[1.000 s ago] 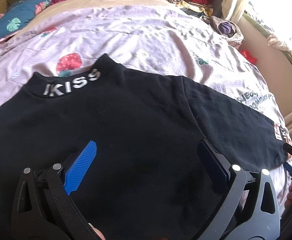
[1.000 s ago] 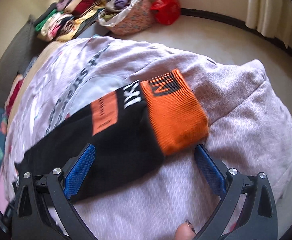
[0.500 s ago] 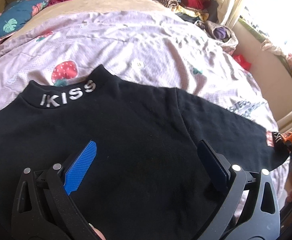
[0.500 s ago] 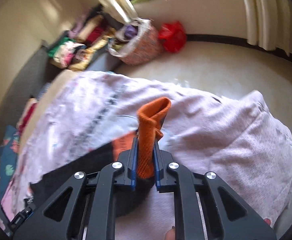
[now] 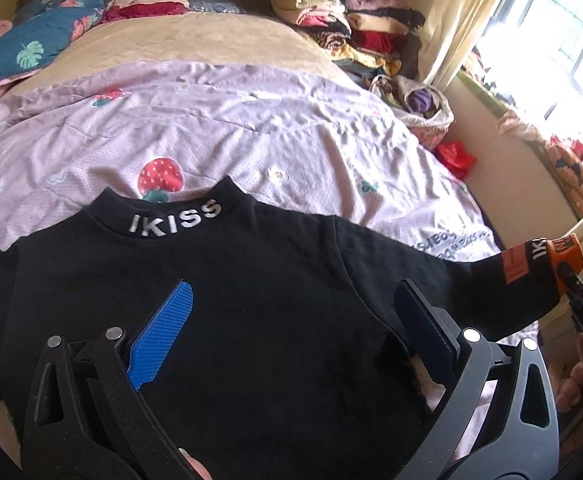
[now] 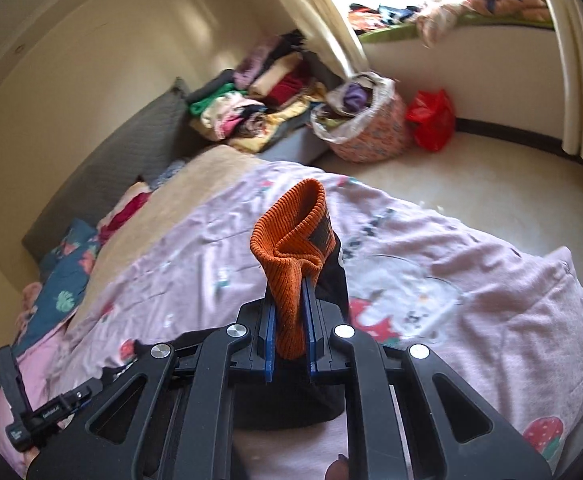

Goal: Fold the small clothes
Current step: 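Lift the cuff with the right gripper and carry it across the shirt body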

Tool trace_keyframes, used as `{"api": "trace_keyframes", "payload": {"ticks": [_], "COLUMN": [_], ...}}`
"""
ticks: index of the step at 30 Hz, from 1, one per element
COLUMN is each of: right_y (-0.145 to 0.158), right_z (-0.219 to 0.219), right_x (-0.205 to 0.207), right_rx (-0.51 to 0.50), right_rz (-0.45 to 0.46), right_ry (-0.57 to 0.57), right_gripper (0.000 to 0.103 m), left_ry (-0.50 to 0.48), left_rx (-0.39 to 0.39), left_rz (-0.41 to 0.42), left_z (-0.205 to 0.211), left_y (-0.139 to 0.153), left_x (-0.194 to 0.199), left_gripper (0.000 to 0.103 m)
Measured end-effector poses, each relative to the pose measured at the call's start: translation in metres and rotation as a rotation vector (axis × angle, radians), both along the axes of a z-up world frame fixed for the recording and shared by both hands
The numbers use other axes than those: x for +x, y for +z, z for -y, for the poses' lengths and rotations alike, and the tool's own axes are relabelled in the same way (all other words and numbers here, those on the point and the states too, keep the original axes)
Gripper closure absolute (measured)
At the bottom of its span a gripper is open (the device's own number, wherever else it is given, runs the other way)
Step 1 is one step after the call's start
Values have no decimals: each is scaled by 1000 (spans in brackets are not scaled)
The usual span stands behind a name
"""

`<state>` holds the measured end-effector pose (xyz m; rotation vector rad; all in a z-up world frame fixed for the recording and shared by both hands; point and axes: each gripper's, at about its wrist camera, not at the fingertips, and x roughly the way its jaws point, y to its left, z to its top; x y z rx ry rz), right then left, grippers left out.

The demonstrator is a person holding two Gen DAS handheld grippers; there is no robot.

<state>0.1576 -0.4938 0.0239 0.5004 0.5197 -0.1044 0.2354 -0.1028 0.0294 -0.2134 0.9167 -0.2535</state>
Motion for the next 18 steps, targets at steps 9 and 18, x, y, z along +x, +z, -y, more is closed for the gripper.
{"api": "trace_keyframes", "payload": {"ticks": [9, 18], "right_y": [28, 31], "right_z": [-77, -148], "right_x": [5, 16], "right_rx": [-59, -95], "right_rz": [40, 40], "right_ry": [130, 256], "right_gripper": [92, 92], "left_ry": [25, 45], "left_rx": [-102, -219], "left_rz": [-3, -27], "left_z": [-42, -87], "left_y": [11, 10], "left_x": [-7, -9], "left_gripper": [8, 8]}}
